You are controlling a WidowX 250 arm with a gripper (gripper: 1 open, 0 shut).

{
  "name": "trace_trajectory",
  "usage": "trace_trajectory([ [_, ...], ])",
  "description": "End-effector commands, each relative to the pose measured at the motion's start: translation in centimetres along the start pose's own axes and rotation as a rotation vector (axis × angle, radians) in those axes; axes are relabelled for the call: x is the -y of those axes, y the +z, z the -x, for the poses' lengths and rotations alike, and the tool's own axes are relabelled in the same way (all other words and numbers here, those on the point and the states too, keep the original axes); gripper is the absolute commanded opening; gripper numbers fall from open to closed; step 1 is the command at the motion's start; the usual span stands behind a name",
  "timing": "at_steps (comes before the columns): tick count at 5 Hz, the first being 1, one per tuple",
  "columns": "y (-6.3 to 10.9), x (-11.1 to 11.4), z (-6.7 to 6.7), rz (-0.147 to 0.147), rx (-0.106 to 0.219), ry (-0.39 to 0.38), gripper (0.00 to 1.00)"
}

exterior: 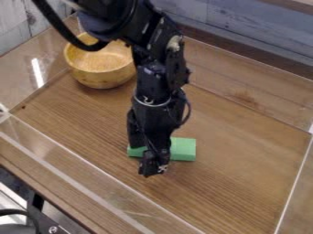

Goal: Put the green block in the brown bowl

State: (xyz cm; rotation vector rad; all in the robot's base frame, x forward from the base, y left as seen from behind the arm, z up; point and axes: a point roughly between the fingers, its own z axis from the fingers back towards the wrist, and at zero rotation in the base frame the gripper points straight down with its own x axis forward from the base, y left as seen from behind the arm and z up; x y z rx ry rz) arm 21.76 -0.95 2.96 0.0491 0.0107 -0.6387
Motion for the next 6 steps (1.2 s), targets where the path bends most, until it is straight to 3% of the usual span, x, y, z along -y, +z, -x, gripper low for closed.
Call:
trace_trajectory([
  [1, 0.3, 0.0, -0.4, -0.023, 0.033, -0.023, 1.00],
  [2, 0.1, 0.0, -0.4, -0.030, 0.046, -0.036, 1.00],
  [4, -1.0, -3.0, 1.6, -0.031, 0.064, -0.195, 1.00],
  [5, -0.6, -2.1, 1.8, -0.028, 0.062, -0.227, 1.00],
  [6, -0.3, -1.7, 1.4, -0.043, 0.062, -0.232, 1.00],
])
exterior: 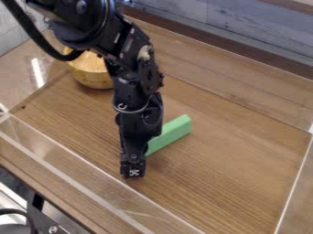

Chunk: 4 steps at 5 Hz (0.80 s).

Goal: Put the green block in the brown bowl

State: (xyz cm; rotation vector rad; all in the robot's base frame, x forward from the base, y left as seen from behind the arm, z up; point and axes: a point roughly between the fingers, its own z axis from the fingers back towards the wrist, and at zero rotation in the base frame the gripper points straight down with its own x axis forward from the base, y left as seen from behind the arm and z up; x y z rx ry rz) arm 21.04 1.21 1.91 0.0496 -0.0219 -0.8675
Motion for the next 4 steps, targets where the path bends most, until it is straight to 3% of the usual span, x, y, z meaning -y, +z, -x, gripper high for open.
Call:
trace_trajectory([
  [1, 1.2, 0.2, -1.1, -0.049, 0.022, -0.019, 1.00],
  [2, 1.5, 0.8, -1.6, -0.063, 0.021, -0.034, 1.00],
  [4, 1.8, 0.4, -2.4, -0.079, 0.010, 0.073, 1.00],
])
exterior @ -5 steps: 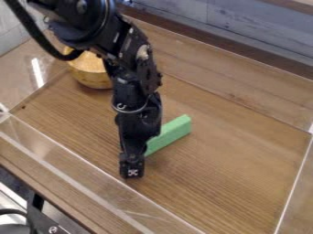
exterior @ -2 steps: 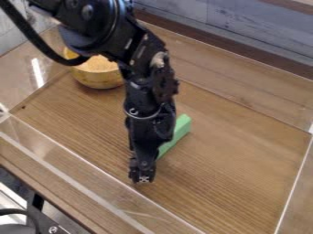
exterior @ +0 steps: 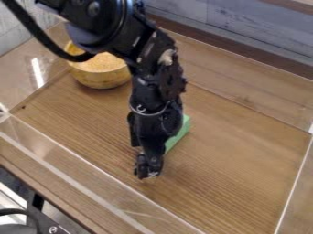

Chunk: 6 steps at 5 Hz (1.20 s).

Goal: Put the green block in the brown bowl

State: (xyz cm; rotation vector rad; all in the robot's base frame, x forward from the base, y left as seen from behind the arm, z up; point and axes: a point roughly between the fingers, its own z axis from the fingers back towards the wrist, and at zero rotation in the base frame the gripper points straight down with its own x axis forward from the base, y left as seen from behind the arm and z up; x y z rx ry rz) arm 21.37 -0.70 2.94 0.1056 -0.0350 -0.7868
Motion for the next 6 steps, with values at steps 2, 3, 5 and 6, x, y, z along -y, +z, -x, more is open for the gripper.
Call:
trace_trajectory([
  [2, -0.1, -0.9, -1.1, -0.030, 0.032, -0.063, 1.00],
  [3, -0.3, -1.1, -1.2, -0.034, 0.028, 0.010, 1.00],
  [5, 0.0, -0.9, -1.1, -0.042, 0.024, 0.098, 0.00],
  [6, 1.4, -0.7, -0.9, -0.061, 0.027, 0.127, 0.00],
])
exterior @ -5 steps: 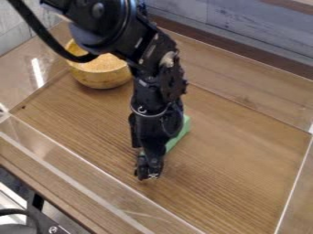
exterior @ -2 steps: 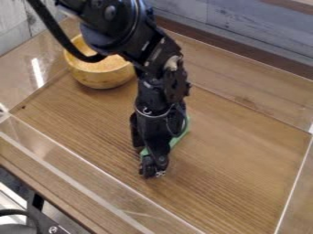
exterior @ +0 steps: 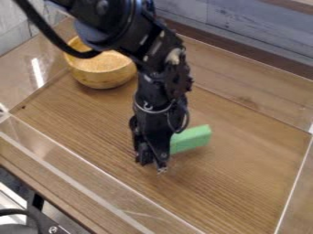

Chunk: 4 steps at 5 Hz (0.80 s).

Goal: Put the green block in the brown bowl

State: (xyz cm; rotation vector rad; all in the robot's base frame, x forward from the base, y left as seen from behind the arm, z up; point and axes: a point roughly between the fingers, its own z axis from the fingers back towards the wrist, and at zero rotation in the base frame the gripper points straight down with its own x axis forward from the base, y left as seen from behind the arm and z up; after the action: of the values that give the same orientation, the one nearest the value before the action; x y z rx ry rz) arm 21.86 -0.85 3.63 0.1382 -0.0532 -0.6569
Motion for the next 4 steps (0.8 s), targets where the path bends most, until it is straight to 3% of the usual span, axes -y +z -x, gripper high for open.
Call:
trace_trajectory([
  [1, 2.5, 0.0, -1.5, -0.044, 0.035, 0.044, 0.00],
  [2, 4.5, 0.3, -2.4, -0.069, 0.045, 0.082, 0.00],
  [4, 7.0, -0.5, -2.5, -0.135, 0.038, 0.306, 0.00],
])
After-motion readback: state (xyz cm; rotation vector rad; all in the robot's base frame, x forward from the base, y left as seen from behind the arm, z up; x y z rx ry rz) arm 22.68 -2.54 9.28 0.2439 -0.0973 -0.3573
